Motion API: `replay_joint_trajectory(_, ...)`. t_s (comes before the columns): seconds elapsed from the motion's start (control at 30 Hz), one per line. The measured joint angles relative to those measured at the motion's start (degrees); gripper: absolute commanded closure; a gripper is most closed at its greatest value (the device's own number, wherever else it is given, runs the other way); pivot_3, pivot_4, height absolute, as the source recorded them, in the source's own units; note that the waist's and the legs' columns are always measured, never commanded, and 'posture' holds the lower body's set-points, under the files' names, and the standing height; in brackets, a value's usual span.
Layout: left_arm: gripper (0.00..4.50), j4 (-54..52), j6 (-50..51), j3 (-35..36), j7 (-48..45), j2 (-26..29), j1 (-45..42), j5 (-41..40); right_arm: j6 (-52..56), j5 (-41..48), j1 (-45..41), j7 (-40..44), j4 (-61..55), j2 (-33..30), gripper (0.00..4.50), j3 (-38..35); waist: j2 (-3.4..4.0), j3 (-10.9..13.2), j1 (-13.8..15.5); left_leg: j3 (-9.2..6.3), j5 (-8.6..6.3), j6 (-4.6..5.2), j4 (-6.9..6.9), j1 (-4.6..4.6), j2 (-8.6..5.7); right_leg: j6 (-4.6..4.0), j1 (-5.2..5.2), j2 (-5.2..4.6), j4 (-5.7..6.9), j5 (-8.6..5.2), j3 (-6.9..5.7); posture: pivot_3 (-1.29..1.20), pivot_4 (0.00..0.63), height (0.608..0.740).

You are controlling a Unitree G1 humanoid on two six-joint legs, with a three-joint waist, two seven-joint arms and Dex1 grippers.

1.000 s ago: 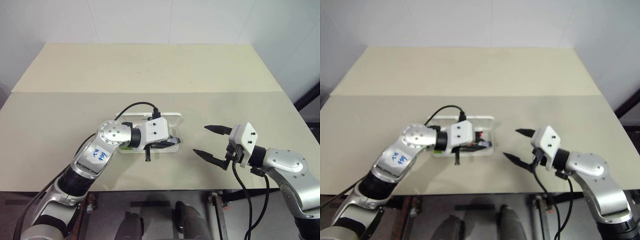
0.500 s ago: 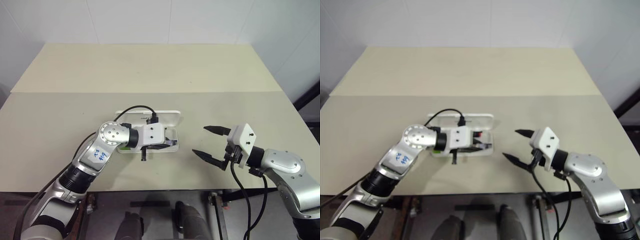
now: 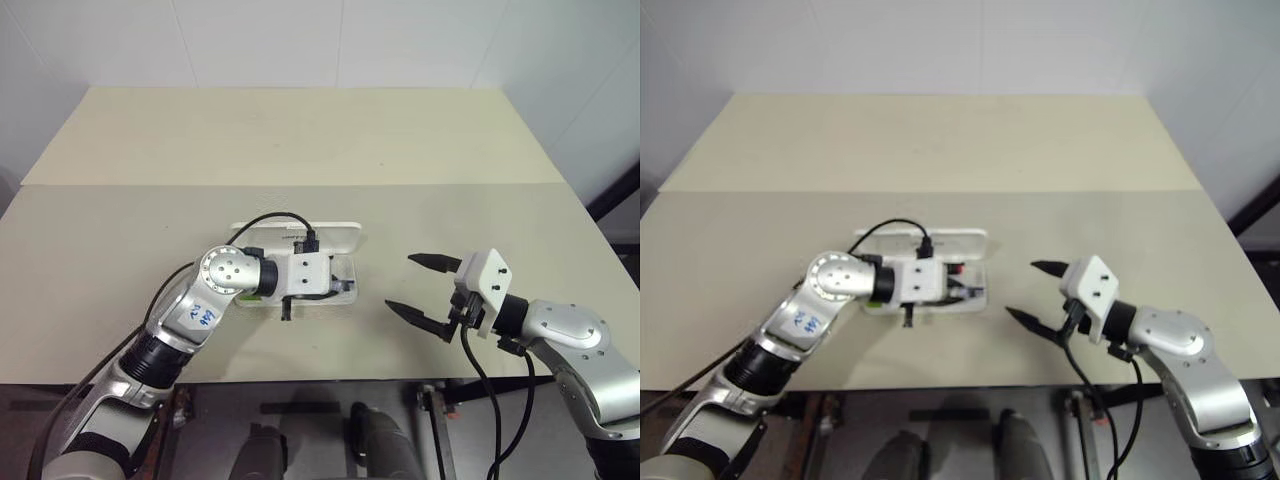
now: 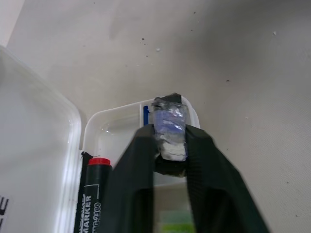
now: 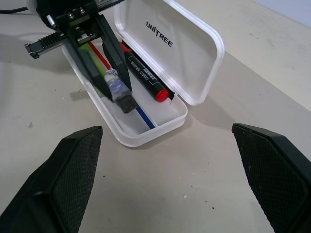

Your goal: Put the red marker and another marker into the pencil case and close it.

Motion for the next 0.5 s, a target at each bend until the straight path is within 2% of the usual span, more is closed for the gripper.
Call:
replay_joint_trajectory(0.27,0.23,1.01,-1.4,0.0,0.29,-0.49,0.22,1.47,0.0,-0.24,-0.09,-0.24,0.0,0.0,0.0,0.0,0.0,0.0,-0.03,0.01,0.0,0.0,0.0,0.0,0.0,0.0,0.0,0.0,0.0,0.0,0.01,0.0,0.15,0.74)
replay_joint_trajectory(0.3,0.03,1.14,-1.45,0.01,0.35,-0.48,0.26,1.59,0.0,-0.24,-0.09,-0.28,0.0,0.0,0.0,0.0,0.0,0.0,-0.02,0.01,0.0,0.0,0.0,0.01,0.0,0.0,0.0,0.0,0.0,0.0,0.01,0.0,0.15,0.74)
replay_joint_trajectory(0.5,0.03,-0.84,-0.6,0.05,-0.97,-0.41,0.41,0.93,0.0,-0.32,-0.29,-0.45,0.0,0.0,0.0,0.0,0.0,0.0,-0.01,0.01,0.0,0.0,0.0,-0.01,0.0,0.01,0.0,0.0,0.0,0.0,0.01,0.0,0.15,0.74)
